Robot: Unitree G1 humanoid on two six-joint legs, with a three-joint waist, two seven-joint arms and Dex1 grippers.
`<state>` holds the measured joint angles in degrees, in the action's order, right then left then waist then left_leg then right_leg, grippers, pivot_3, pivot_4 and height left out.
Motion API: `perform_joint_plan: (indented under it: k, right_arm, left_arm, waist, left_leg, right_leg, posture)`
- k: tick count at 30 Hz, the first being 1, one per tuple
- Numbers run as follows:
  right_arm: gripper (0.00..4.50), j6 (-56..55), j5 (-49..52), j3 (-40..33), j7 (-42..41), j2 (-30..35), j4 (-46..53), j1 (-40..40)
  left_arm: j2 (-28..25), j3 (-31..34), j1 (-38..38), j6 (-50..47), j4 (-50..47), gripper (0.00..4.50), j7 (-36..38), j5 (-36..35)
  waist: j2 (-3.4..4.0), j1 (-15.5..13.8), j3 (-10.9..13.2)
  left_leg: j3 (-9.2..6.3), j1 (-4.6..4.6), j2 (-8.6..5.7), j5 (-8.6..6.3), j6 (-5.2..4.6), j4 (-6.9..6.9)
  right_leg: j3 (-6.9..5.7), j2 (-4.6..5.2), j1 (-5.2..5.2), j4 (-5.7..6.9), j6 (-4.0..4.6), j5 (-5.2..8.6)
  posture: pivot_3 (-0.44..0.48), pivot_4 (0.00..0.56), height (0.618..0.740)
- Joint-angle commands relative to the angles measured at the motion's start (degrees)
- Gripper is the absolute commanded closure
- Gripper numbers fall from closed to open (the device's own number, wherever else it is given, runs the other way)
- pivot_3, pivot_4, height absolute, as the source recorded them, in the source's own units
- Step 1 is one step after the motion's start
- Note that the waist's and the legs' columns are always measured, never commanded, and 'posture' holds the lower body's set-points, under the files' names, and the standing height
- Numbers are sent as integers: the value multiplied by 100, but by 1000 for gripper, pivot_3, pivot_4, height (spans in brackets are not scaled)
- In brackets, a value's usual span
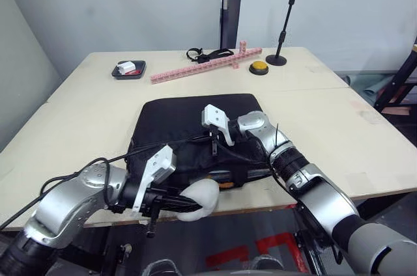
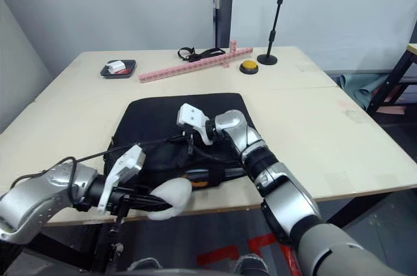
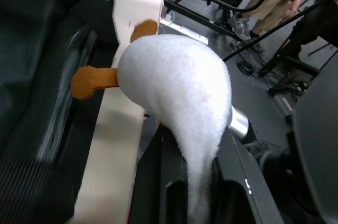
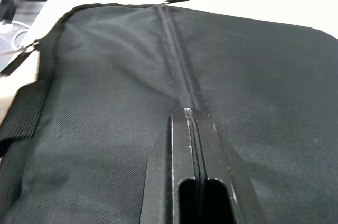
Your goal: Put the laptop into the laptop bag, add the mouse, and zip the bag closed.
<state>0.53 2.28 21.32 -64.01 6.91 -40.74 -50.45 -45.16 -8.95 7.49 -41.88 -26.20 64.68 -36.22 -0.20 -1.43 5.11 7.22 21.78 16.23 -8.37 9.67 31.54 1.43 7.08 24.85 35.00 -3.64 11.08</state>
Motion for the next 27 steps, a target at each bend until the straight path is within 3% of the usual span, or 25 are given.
perform_joint_plan:
  k: [1,9,20,27]
  right_arm:
    - [4500,135,-345,101,285,-78,-766,131]
    - [4500,10,-394,-12,316,-116,-1118,-24]
    - [4500,8,-374,-47,284,-79,-1099,-26]
    - [4500,14,-354,-67,268,-105,-1118,-80]
  left_arm:
    - [277,-415,368,444,343,4463,156,328]
    - [1218,-1255,1335,1745,1670,4463,21,1685]
    - [1521,-1304,1378,2016,2036,4463,144,2013]
    - [1372,-1008,1199,1919,1757,1823,125,1836]
  waist:
    - [0,27,-1]
    - [2,41,-7]
    - [8,8,-7]
    - [10,2,-4]
  left_leg:
    - [0,-1,0,0,0,1]
    - [1,-4,0,0,0,0]
    - [2,-3,0,0,0,0]
    - [2,-2,0,0,0,0]
  right_leg:
    - [0,0,1,4,2,-1]
    - [1,1,0,10,10,-7]
    - [1,1,1,7,9,-8]
    - [1,1,3,7,9,-7]
  posture:
    - [0,150,740]
    - [0,150,740]
    - [0,150,740]
    - [0,150,740]
